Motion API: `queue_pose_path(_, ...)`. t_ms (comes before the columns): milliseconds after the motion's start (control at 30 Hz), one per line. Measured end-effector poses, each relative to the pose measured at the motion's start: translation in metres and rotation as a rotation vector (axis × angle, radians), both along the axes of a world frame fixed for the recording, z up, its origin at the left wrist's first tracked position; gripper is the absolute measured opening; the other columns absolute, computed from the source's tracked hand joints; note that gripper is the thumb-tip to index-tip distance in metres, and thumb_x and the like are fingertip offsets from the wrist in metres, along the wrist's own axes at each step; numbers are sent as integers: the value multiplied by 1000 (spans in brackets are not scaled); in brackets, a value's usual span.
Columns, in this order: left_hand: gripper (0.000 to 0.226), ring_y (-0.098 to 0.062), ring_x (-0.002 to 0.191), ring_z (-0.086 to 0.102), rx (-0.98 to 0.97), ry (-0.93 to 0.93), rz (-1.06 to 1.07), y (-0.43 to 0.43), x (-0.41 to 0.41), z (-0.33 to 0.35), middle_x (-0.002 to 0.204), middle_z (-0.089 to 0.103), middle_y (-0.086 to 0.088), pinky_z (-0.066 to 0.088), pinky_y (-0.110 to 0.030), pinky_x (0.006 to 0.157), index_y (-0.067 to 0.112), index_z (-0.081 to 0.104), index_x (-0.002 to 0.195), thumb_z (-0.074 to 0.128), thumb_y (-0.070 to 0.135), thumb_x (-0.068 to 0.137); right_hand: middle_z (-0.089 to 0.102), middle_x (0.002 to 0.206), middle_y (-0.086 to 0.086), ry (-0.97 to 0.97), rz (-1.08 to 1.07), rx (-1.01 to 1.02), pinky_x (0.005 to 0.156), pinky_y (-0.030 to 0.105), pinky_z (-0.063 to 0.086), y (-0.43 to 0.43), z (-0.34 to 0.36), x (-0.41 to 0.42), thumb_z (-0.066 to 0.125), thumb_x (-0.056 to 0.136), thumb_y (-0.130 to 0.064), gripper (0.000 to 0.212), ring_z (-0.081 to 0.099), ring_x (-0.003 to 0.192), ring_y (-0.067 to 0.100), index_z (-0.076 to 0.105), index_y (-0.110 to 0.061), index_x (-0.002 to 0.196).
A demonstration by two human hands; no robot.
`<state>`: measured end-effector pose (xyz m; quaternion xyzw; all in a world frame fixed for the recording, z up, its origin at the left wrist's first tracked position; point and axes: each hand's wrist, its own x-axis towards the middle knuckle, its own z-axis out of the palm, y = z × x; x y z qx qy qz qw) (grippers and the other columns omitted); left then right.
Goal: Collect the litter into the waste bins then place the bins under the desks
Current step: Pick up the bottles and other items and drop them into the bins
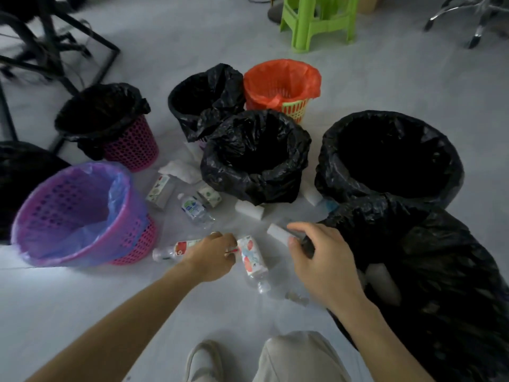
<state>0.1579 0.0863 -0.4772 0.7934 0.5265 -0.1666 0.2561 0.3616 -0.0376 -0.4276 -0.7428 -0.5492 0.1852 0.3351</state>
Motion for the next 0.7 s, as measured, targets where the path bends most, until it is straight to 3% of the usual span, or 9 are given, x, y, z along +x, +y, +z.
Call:
queue_pose_path(67, 39, -27, 118, 57, 2, 31, 34, 6, -15, -12, 126, 55, -1, 49, -39, 95, 33, 51, 131, 51, 32, 93, 69, 113, -8, 7, 80, -52, 90, 27, 46, 24, -13, -17, 60, 91, -31, 27, 58, 107, 16, 67, -24, 116)
queue_pose_path(200, 36, -31, 123, 53, -16, 34, 139, 21, -42, -52, 127, 55, -5, 45, -40, 99, 29, 55, 124, 50, 35, 89, 63, 120, -3, -38, 191, -349, 91, 33, 44, 72, -60, -48, 53, 96, -38, 31, 55, 116, 21, 58, -25, 124)
queue_pose_path(333, 49, -29, 137, 39, -10, 48, 169, 33, -54, -102, 150, 39, -5, 37, -42, 109, 29, 44, 142, 55, 32, 94, 54, 127, 6, -107, 229, -663, 86, 36, 46, 104, -128, -64, 54, 93, -41, 36, 52, 116, 29, 50, -25, 124)
queue_pose_path(433, 58, -26, 145, 26, 98, 63, 94, 45, -53, -137, 158, 27, -3, 28, -41, 115, 31, 35, 147, 56, 28, 93, 40, 140, 8, -159, 255, -802, 87, 38, 47, 118, -176, -71, 55, 93, -46, 57, 48, 121, 32, 31, -33, 142)
queue_pose_path(500, 70, -26, 150, 14, 150, 94, 5, 53, -50, -159, 163, 17, -4, 18, -43, 120, 30, 24, 154, 58, 25, 92, 32, 148, 8, -156, 240, -863, 91, 39, 46, 121, -199, -73, 55, 93, -49, 77, 49, 124, 34, 8, -42, 153)
queue_pose_path(567, 82, -26, 153, 5, 176, 145, -79, 60, -45, -180, 167, 7, -4, 7, -46, 123, 29, 9, 158, 59, 24, 92, 36, 145, 9, -145, 223, -876, 92, 40, 48, 120, -221, -76, 54, 93, -50, 87, 53, 122, 33, -8, -48, 153)
queue_pose_path(633, 91, -26, 154, -2, 183, 216, -174, 67, -42, -196, 167, -3, -5, -2, -50, 123, 30, -3, 158, 60, 26, 93, 44, 137, 9, -179, 237, -836, 91, 41, 50, 115, -234, -81, 53, 94, -51, 91, 56, 119, 33, -17, -49, 151)
queue_pose_path(700, 92, -27, 154, 2, 193, 268, -248, 72, -39, -207, 167, 0, -5, -3, -52, 121, 32, -7, 157, 60, 30, 94, 45, 135, 10, -211, 238, -799, 91, 41, 51, 112, -244, -83, 52, 95, -51, 92, 56, 118, 33, -21, -47, 151)
